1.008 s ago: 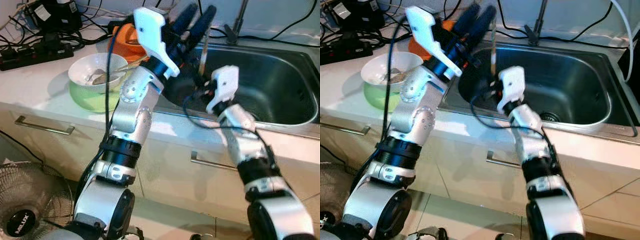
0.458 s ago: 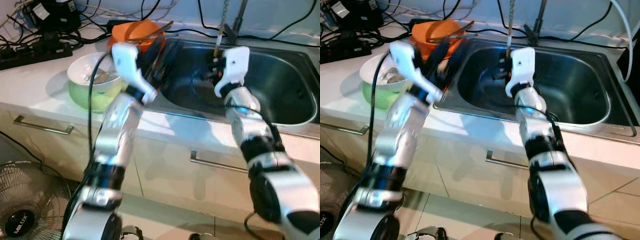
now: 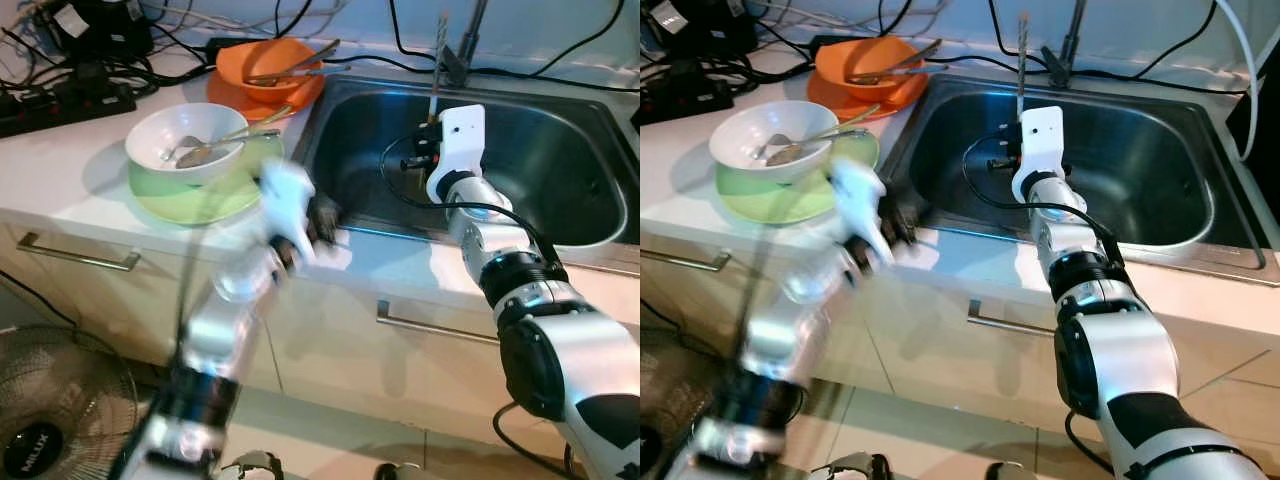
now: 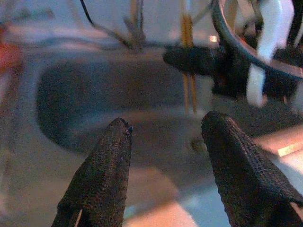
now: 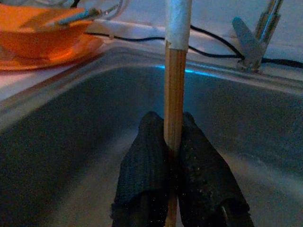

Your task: Kitchen organization

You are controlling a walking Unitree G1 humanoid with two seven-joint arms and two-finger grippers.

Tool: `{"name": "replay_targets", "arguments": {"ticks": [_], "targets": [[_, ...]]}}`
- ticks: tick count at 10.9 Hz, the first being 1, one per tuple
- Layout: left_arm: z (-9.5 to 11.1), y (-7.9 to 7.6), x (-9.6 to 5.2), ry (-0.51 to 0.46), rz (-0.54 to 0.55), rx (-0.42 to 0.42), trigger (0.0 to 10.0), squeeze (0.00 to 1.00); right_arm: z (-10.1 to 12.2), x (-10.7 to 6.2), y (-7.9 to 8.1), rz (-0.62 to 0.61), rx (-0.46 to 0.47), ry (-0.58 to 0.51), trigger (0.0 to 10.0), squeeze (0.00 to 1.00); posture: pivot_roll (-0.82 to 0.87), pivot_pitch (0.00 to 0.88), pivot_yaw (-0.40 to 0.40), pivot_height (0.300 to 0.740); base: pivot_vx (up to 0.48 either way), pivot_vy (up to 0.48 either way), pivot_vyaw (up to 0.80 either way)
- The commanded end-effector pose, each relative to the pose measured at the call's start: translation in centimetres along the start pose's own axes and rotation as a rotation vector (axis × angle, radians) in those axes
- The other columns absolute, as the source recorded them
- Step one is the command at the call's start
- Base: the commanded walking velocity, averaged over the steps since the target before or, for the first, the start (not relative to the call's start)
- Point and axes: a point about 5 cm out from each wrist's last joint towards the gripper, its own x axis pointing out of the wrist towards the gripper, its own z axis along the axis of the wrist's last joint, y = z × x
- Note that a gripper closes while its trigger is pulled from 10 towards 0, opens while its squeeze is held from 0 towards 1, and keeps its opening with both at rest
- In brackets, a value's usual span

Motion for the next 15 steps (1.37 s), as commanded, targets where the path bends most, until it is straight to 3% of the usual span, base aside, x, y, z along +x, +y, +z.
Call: {"name": "replay_targets", "arguments": {"ticks": [1, 6, 7, 8, 11, 12, 14, 15], "targets": [[0.2, -0.6, 0.0, 0.024, -0.006, 0.021, 10.0, 0.0, 0.3, 0.2, 0.1, -0.002, -0.017, 0.027, 10.0, 0.0, 0.08, 0.078, 0.006, 0.74, 0.0, 0.0, 0.0], [-0.2, -0.7, -0.1, 0.089, 0.029, 0.02, 10.0, 0.0, -1.8, 0.1, 0.8, -0.001, -0.038, 0.185, 10.0, 0.0, 0.09, 0.083, -0.01, 0.74, 0.0, 0.0, 0.0], [-0.3, -0.8, -0.1, 0.093, 0.03, 0.021, 10.0, 0.0, -2.3, -0.1, 0.7, -0.014, -0.016, 0.211, 10.0, 0.2, 0.1, 0.081, -0.013, 0.74, 0.0, 0.0, 0.0], [-0.3, -0.9, -0.2, 0.096, 0.031, 0.022, 10.0, 0.0, -2.8, -0.2, 0.8, -0.016, 0.0, 0.229, 10.0, 1.0, 0.11, 0.081, -0.015, 0.74, 0.0, 0.0, 0.0], [-0.4, -0.8, -0.4, 0.11, 0.036, 0.026, 10.0, 0.0, -3.4, -0.4, 1.0, -0.016, -0.006, 0.251, 10.0, 1.0, 0.11, 0.074, -0.012, 0.74, 0.0, 0.0, 0.0], [-0.5, -0.9, -0.3, 0.115, 0.03, 0.026, 10.0, 0.0, -3.1, -0.3, 1.0, -0.008, -0.035, 0.235, 10.0, 0.0, 0.1, 0.072, -0.011, 0.74, 0.0, 0.0, 0.0], [-0.7, -1.3, -0.3, 0.119, 0.017, 0.031, 10.0, 0.0, -2.0, -0.1, 0.7, -0.017, -0.058, 0.167, 10.0, 0.0, 0.1, 0.063, -0.005, 0.74, 0.0, 0.0, 0.0], [-0.5, -1.3, -0.2, 0.1, 0.023, 0.049, 10.0, 0.0, -0.7, 0.2, 0.8, -0.006, -0.062, 0.077, 10.0, 0.0, 0.09, 0.06, -0.004, 0.74, 0.0, 0.0, 0.0]]}}
